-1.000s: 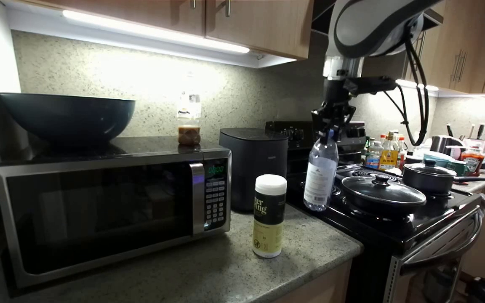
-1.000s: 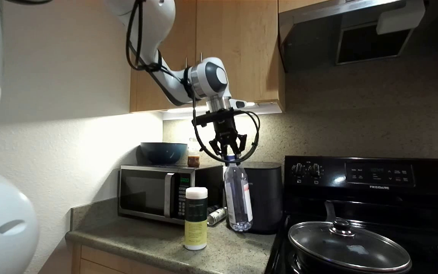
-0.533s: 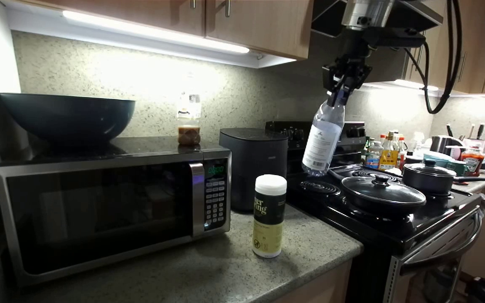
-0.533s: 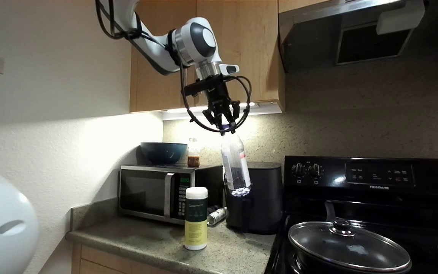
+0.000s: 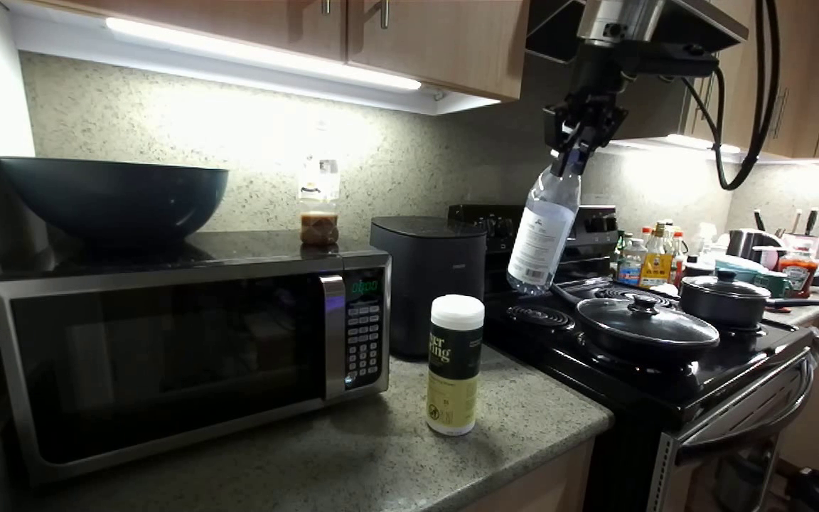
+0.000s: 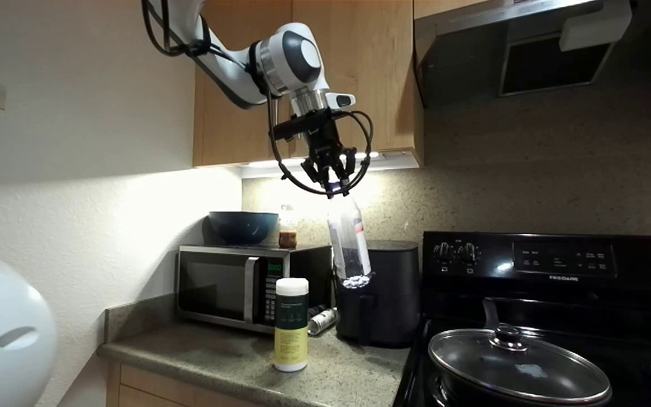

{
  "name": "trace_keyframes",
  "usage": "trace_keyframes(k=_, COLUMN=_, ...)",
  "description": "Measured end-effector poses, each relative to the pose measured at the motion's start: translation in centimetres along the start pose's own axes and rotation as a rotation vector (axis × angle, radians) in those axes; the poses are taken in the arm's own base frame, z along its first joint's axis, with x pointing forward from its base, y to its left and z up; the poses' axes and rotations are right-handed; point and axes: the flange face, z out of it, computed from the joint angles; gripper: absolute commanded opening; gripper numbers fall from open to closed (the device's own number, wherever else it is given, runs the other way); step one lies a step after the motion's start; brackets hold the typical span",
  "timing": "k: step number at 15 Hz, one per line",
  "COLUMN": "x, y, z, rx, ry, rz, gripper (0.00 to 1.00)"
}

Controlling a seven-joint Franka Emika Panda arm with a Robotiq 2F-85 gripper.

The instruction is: Place the clear bottle on top of the container on the left side of the countertop

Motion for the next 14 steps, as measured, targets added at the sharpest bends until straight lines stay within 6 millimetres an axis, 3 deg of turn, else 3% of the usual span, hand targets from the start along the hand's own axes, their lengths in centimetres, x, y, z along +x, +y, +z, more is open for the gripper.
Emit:
trace_keyframes(k=7, x=1.8, y=-1.2, z=-7.3, rx=0.134, ry=0.089, rz=-0.019, gripper=0.13)
trace_keyframes(k=11, x=1.8, y=-3.3, z=-9.4, rx=0.202, ry=0.053, rz=-0.053, gripper=0.13)
trace_keyframes(k=12, x=1.8, y=-3.8, z=-9.6, rx=0.201, ry=0.044, rz=-0.064, gripper=0.38)
trace_keyframes(k=14, x=1.8, y=-4.1, z=-9.4, rx=0.201, ry=0.041, rz=-0.069, gripper=0.38)
